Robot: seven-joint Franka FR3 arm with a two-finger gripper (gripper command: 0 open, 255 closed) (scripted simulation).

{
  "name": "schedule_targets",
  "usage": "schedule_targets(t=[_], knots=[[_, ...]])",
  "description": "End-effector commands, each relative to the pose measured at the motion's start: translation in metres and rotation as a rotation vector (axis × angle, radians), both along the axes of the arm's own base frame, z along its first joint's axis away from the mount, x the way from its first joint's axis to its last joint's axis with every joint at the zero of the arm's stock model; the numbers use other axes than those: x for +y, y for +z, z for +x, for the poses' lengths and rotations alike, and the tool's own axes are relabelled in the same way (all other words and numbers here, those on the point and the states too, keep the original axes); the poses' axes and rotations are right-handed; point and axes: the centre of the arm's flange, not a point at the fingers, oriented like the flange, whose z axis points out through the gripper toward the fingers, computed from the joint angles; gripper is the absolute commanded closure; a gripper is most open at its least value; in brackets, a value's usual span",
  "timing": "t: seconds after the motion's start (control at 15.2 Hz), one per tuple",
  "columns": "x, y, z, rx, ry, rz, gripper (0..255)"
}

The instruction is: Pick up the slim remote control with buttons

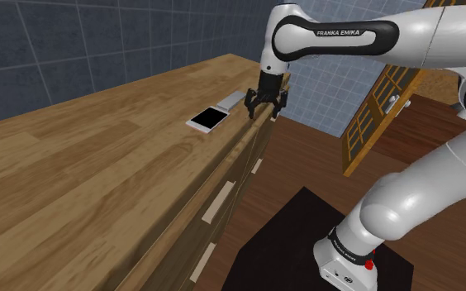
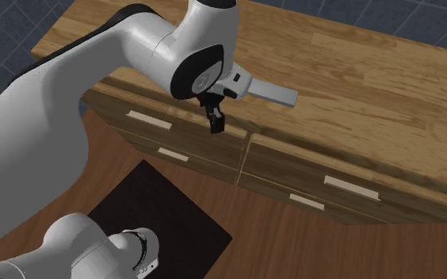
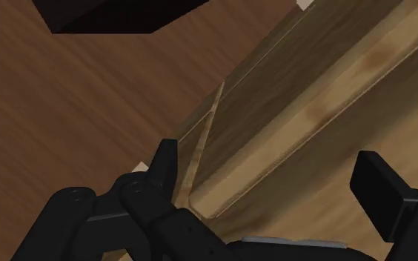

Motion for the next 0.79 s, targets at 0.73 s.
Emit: schedule_targets(t=[0.73], knots=[[-0.040,0.006,0.151,-0.090,-0.416,-0.047,0]])
